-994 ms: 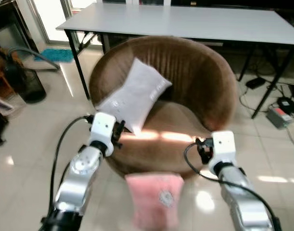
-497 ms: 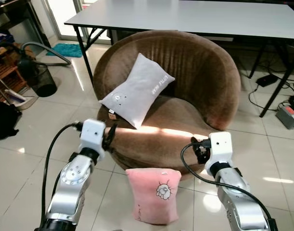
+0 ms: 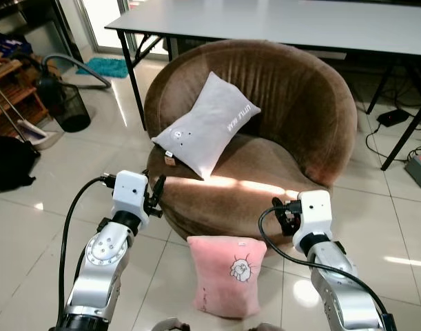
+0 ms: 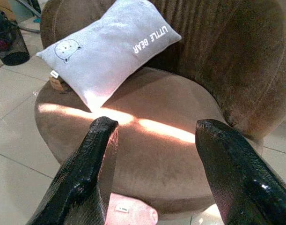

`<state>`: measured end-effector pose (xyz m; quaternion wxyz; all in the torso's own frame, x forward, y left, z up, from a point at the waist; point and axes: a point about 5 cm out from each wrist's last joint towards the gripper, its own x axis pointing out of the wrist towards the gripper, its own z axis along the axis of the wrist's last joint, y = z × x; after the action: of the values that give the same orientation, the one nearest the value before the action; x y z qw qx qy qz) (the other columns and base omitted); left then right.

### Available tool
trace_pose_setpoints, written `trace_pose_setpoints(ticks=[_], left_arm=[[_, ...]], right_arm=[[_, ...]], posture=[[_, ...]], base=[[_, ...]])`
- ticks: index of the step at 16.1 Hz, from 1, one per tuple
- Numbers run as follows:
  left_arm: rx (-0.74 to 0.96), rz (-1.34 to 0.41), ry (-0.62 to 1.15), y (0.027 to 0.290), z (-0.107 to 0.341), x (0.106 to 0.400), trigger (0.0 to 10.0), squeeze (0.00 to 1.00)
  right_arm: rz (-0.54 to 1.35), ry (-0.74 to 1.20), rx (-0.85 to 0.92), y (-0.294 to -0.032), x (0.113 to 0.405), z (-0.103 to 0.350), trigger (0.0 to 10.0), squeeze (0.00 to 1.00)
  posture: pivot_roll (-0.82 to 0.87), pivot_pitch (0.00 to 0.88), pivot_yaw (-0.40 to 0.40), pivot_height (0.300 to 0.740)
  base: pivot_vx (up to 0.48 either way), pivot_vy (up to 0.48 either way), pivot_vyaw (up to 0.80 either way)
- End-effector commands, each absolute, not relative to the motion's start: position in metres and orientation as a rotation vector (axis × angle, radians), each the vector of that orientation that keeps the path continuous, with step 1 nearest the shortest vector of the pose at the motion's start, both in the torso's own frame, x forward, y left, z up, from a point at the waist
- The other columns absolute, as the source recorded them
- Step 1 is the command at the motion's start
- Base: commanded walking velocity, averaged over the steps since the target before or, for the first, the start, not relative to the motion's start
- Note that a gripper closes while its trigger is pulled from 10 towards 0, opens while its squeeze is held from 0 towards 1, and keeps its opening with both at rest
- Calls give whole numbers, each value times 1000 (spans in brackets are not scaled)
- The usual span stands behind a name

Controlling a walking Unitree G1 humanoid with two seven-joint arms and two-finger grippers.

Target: Move the pillow to the sofa from floor

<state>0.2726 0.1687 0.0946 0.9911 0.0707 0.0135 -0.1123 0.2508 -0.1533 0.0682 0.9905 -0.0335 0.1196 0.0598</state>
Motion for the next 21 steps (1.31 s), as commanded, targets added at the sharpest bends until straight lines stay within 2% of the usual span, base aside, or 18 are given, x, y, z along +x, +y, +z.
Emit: trace_pose_setpoints(ticks=[1, 7, 13, 21], left_arm=[[147, -219, 27, 171, 94, 272, 10000, 0], [149, -222, 24, 170, 94, 272, 10000, 0], [144, -232, 19, 169, 94, 271, 10000, 0], [122, -240, 15, 166, 93, 270, 10000, 0]], right_arm=[[127, 245, -62, -152, 249, 65, 10000, 0], [139, 241, -66, -149, 248, 65, 10000, 0], [150, 248, -75, -148, 247, 62, 10000, 0], [155, 268, -89, -157, 247, 50, 10000, 0]], posture=[[-59, 28, 41, 666], [-59, 28, 38, 616], [-59, 20, 35, 616], [-61, 14, 29, 616]], base=[[0, 0, 0], [0, 0, 0], [0, 0, 0], [318, 0, 0]])
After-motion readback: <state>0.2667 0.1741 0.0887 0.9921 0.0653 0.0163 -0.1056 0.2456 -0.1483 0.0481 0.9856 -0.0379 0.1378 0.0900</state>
